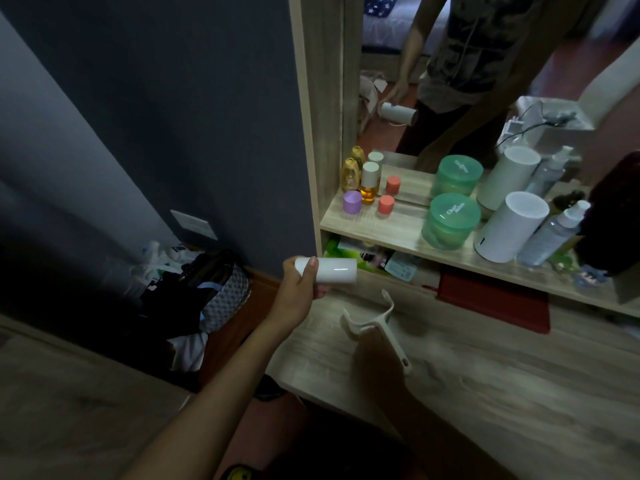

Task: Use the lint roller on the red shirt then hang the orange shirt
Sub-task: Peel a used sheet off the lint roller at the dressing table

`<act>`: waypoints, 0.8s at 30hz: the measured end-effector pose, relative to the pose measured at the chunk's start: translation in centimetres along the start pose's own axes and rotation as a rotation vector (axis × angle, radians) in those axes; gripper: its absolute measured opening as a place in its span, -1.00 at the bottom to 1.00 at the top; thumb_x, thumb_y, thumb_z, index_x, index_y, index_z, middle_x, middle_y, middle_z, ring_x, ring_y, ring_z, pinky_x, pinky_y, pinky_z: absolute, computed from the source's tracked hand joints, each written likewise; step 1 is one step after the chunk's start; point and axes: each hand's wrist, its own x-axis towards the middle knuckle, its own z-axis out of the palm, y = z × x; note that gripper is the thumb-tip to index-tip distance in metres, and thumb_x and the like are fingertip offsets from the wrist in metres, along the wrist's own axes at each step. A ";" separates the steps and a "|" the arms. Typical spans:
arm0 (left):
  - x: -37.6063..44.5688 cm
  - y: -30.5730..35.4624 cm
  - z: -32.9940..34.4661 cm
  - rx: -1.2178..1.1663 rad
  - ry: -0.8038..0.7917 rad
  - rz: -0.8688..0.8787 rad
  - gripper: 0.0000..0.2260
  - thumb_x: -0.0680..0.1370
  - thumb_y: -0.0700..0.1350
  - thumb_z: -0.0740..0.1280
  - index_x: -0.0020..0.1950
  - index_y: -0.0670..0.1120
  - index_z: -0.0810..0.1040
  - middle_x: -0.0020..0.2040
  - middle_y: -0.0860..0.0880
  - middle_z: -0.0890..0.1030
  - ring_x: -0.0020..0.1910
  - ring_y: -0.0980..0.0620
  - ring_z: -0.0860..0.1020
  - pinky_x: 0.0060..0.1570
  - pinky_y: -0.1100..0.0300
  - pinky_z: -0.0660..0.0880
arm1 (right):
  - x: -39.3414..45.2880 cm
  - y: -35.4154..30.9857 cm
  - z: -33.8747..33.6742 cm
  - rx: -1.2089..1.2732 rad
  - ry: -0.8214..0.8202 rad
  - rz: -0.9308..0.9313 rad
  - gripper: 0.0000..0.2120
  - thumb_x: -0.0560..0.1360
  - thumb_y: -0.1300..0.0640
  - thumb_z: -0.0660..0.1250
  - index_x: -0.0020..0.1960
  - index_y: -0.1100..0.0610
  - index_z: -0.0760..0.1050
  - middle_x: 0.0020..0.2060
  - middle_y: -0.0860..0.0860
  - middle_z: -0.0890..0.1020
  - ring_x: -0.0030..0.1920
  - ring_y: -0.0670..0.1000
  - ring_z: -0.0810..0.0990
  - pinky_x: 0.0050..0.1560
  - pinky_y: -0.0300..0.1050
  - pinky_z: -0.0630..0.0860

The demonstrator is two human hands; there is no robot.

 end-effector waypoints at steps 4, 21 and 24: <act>0.1 -0.1 -0.2 0.022 -0.006 -0.014 -0.77 0.64 -0.04 0.14 0.22 -0.11 0.21 0.03 -0.06 0.47 -0.22 -0.01 0.62 -0.29 0.27 0.59 | -0.8 -0.1 0.4 -0.043 0.057 -0.112 -0.60 0.47 0.42 -0.07 0.20 0.31 0.41 0.04 0.31 0.59 0.08 0.28 0.59 0.04 0.08 0.58; 0.0 -1.1 -0.1 -0.049 0.019 -0.156 -0.64 0.63 0.02 0.15 0.32 -0.18 0.23 0.16 -0.21 0.51 -0.19 -0.06 0.65 -0.21 0.17 0.63 | -0.1 -8.2 -10.8 0.985 0.346 -0.116 -0.69 0.48 0.00 0.34 0.22 -0.05 0.53 0.00 -0.09 0.65 -0.02 -0.01 0.65 -0.04 0.00 0.61; -0.2 -0.8 0.4 -0.059 0.011 -0.171 -0.60 0.63 0.03 0.16 0.35 -0.19 0.25 0.18 -0.23 0.52 -0.16 -0.09 0.66 -0.15 0.12 0.63 | -0.8 -9.7 -11.8 0.882 0.339 -0.176 -0.67 0.49 0.03 0.32 0.23 0.06 0.56 0.08 -0.05 0.63 0.09 -0.03 0.61 0.14 0.05 0.57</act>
